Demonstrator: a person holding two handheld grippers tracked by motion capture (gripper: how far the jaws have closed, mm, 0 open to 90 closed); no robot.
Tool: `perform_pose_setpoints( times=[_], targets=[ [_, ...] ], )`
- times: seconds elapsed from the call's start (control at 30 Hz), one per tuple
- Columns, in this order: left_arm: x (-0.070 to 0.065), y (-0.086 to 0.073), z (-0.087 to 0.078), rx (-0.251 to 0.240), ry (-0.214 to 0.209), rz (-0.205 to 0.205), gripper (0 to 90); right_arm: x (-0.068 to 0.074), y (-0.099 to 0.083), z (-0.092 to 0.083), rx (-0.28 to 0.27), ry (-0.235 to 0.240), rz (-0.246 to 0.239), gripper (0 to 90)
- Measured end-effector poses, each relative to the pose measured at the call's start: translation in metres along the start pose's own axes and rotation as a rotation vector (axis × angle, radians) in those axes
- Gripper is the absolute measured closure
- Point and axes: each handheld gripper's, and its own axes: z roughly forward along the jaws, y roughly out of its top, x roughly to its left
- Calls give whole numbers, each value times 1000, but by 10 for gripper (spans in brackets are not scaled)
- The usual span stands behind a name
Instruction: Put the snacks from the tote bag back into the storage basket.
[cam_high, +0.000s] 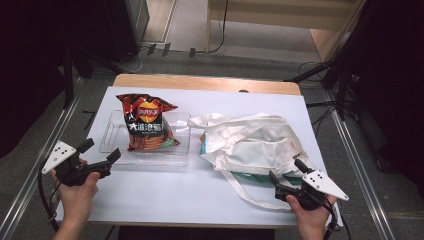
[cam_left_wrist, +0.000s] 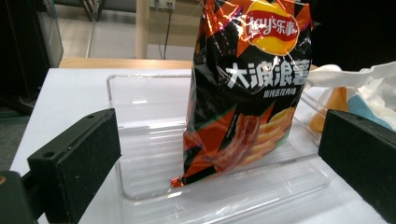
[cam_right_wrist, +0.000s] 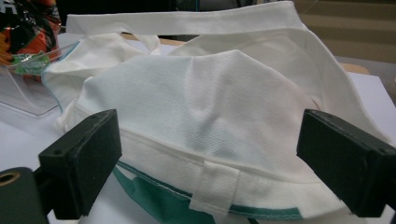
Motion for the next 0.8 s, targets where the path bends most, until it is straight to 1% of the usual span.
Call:
perform_pose_setpoints(
  times=[0.03,0.1,0.2,0.3,0.37,0.43,0.57,0.63,0.73,0.8],
  targets=[
    [1,-2,-2,-1,-11,8,0,-1,0,0,-2,2,7,56],
    [1,-5,-5,0,-14,7,0,-4,-1,-2,-2,2,10,50],
    [3,-10,-10,1,-10,12,0,-6,-1,-3,-2,-6,8,44],
    [5,-13,-13,13,-16,15,0,-10,-4,-5,4,-10,12,41],
    [6,-15,-15,23,-17,3,0,-12,-5,-8,2,-14,13,41],
    [7,-17,-18,21,-18,-9,0,-15,-6,-11,3,-23,18,41],
    [9,-23,-24,32,-7,25,0,-22,-10,-17,5,-35,23,41],
    [10,-26,-26,35,-7,25,0,-25,-11,-19,6,-41,25,41],
    [12,-29,-27,55,2,44,0,-29,-13,-25,5,-49,28,41],
    [15,-31,-28,51,8,38,0,-33,-16,-27,7,-56,36,41]
  ],
)
